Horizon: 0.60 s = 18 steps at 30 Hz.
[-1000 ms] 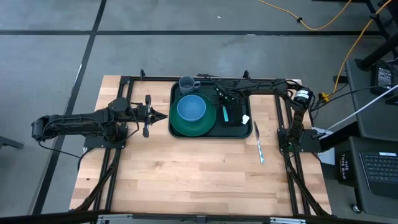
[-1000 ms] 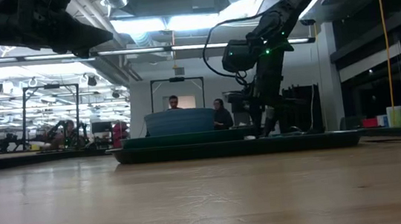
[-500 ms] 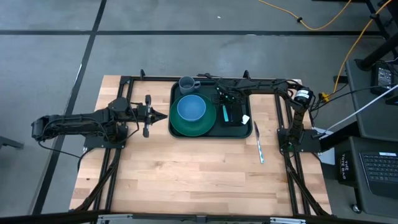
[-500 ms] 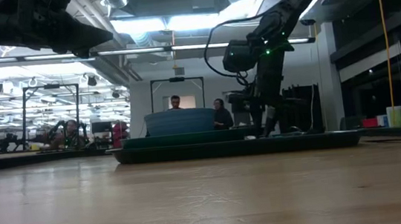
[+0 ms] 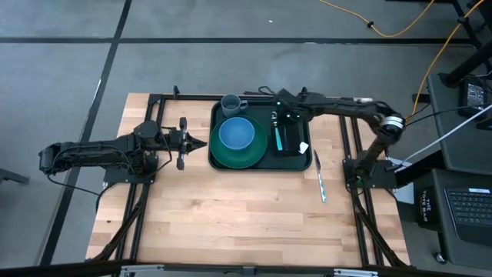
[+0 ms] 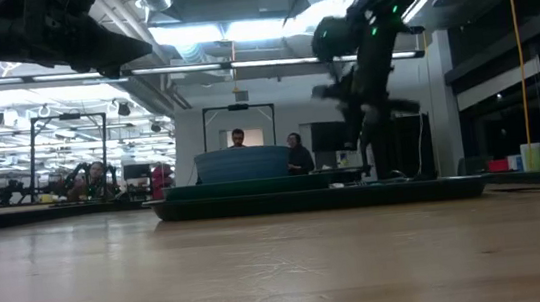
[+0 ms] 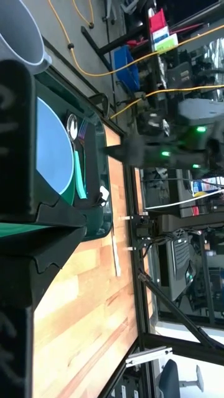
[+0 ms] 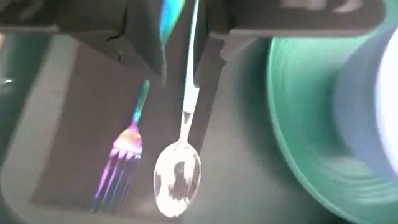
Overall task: Set up tray
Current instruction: Put the blue knife to the right of the blue fork on the black napkin
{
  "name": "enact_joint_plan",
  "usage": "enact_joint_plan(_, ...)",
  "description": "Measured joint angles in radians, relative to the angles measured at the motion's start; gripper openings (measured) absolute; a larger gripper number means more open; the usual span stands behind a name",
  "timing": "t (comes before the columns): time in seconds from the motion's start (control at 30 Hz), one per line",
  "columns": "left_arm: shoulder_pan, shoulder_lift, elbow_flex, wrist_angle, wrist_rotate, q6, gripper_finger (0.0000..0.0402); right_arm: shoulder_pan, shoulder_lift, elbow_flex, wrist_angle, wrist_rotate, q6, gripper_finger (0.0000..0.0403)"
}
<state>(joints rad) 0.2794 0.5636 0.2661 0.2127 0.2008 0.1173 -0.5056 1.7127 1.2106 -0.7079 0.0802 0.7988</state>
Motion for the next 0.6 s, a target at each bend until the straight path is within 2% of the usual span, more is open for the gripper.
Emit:
enact_joint_plan(0.23, -0.001, 0.0, 0.0, 0.0, 0.001, 0.0, 0.0006, 0.043, -0.19, 0.0, -0.089, 0.069, -0.117, 0.0075)
enact_joint_plan(0.43, -0.001, 0.0, 0.0, -0.001, 0.002, -0.009, 0.0006, 0.147, -0.324, 0.0, -0.141, 0.222, -0.164, 0.0048)
enact_joint_plan(0.6, 0.0, 0.001, 0.0, 0.0, -0.012, 0.0, 0.0004, 0.252, -0.381, -0.033, -0.135, 0.349, -0.183, 0.0028)
